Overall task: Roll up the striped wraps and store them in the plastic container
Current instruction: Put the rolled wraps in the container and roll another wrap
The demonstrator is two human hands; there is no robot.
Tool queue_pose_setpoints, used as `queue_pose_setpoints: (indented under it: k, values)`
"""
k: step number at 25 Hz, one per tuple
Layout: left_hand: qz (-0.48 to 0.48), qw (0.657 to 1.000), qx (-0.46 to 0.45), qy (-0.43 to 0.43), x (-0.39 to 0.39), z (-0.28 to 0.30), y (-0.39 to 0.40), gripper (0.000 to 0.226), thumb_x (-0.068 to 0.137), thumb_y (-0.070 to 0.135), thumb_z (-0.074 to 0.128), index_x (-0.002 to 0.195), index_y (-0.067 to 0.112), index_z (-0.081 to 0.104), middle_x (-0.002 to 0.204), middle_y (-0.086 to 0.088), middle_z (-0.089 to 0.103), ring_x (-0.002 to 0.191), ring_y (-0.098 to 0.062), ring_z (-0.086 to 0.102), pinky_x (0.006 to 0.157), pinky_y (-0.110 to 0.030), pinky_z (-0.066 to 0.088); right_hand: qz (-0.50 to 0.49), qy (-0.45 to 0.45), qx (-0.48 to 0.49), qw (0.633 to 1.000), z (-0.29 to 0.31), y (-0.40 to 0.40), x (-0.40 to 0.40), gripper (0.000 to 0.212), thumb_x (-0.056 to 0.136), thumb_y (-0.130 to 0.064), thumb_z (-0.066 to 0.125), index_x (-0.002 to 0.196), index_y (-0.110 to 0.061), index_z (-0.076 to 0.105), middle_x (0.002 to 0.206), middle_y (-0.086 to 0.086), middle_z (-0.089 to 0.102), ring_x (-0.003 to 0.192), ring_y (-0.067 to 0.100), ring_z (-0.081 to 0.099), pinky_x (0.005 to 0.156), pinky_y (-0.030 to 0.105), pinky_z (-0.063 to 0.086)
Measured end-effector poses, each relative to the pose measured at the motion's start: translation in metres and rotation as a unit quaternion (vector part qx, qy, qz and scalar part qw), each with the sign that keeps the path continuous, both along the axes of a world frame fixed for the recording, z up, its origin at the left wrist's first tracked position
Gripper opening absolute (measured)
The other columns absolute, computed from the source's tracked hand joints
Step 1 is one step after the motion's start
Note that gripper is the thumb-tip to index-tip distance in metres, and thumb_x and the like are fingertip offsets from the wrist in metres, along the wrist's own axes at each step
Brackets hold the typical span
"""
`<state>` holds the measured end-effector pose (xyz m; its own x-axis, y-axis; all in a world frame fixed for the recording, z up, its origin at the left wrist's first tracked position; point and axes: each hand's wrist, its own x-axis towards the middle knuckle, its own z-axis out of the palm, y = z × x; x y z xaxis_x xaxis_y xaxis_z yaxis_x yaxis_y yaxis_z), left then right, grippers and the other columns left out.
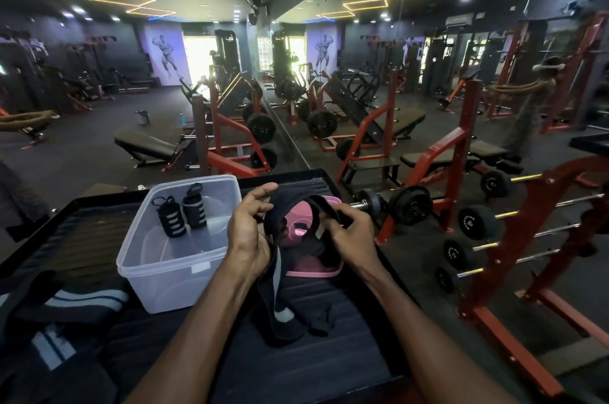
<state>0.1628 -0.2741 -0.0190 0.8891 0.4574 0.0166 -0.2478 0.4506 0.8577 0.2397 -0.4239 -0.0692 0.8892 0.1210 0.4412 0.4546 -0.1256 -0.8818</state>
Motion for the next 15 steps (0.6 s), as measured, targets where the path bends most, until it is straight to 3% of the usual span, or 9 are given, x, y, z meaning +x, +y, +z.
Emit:
queue_pose_setpoints:
  k: [2, 5, 9, 11, 13, 15]
  values:
    - [-0.035, 0.999, -0.01, 0.01, -0.003, 0.003, 0.0, 0.037, 0.084, -0.003, 0.038, 0.106, 0.01, 0.066, 0.075, -0.008, 0.062, 0.041, -0.015, 0.05, 0.042, -0.023, 0.044, -0.006, 0.004, 0.066, 0.998, 0.004, -0.001, 0.0, 0.015, 0.09, 0.002, 0.065, 0.086, -0.012, 0.069, 0.067, -0.005, 0.065, 0.059, -0.006, 0.057, 0.062, 0.011, 0.045]
    - [-0.088, 0.995, -0.036, 0.004, -0.006, 0.004, 0.0, 0.038, 0.084, -0.006, 0.036, 0.108, 0.005, 0.064, 0.075, -0.011, 0.065, 0.045, -0.017, 0.058, 0.042, -0.023, 0.048, -0.008, 0.049, 0.123, 0.991, 0.005, -0.003, 0.003, 0.002, 0.095, -0.009, 0.063, 0.096, -0.008, 0.062, 0.078, -0.003, 0.064, 0.07, 0.001, 0.06, 0.065, 0.013, 0.047]
    - [-0.162, 0.986, -0.043, 0.002, -0.009, 0.004, 0.002, 0.037, 0.076, -0.003, 0.052, 0.11, 0.002, 0.064, 0.094, -0.012, 0.072, 0.074, -0.02, 0.069, 0.061, -0.025, 0.06, 0.043, 0.122, 0.161, 0.978, 0.006, -0.005, 0.006, 0.007, 0.095, -0.005, 0.058, 0.099, -0.005, 0.063, 0.085, 0.0, 0.068, 0.08, 0.011, 0.063, 0.071, 0.023, 0.049]
    - [-0.189, 0.982, -0.015, -0.007, -0.01, 0.001, 0.004, 0.043, 0.075, -0.004, 0.062, 0.117, 0.0, 0.062, 0.102, -0.015, 0.071, 0.082, -0.02, 0.069, 0.071, -0.026, 0.059, 0.06, 0.138, 0.17, 0.974, 0.011, -0.005, 0.004, 0.018, 0.093, 0.001, 0.053, 0.092, -0.009, 0.067, 0.082, -0.002, 0.07, 0.077, 0.011, 0.065, 0.07, 0.024, 0.05]
    - [-0.175, 0.984, 0.017, -0.018, -0.01, 0.0, 0.003, 0.038, 0.082, -0.008, 0.063, 0.118, 0.001, 0.062, 0.101, -0.014, 0.071, 0.082, -0.019, 0.071, 0.069, -0.024, 0.061, 0.065, 0.156, 0.166, 0.971, 0.017, -0.006, 0.0, 0.024, 0.094, 0.001, 0.052, 0.088, -0.014, 0.069, 0.08, -0.003, 0.072, 0.077, 0.012, 0.067, 0.07, 0.025, 0.052]
    - [-0.133, 0.99, 0.03, -0.04, -0.011, 0.003, 0.002, 0.032, 0.087, -0.011, 0.058, 0.115, 0.003, 0.062, 0.095, -0.011, 0.072, 0.078, -0.017, 0.071, 0.065, -0.024, 0.061, 0.059, 0.188, 0.111, 0.974, 0.017, -0.009, 0.0, 0.015, 0.093, -0.007, 0.057, 0.091, -0.019, 0.067, 0.087, 0.0, 0.072, 0.085, 0.018, 0.068, 0.075, 0.032, 0.054]
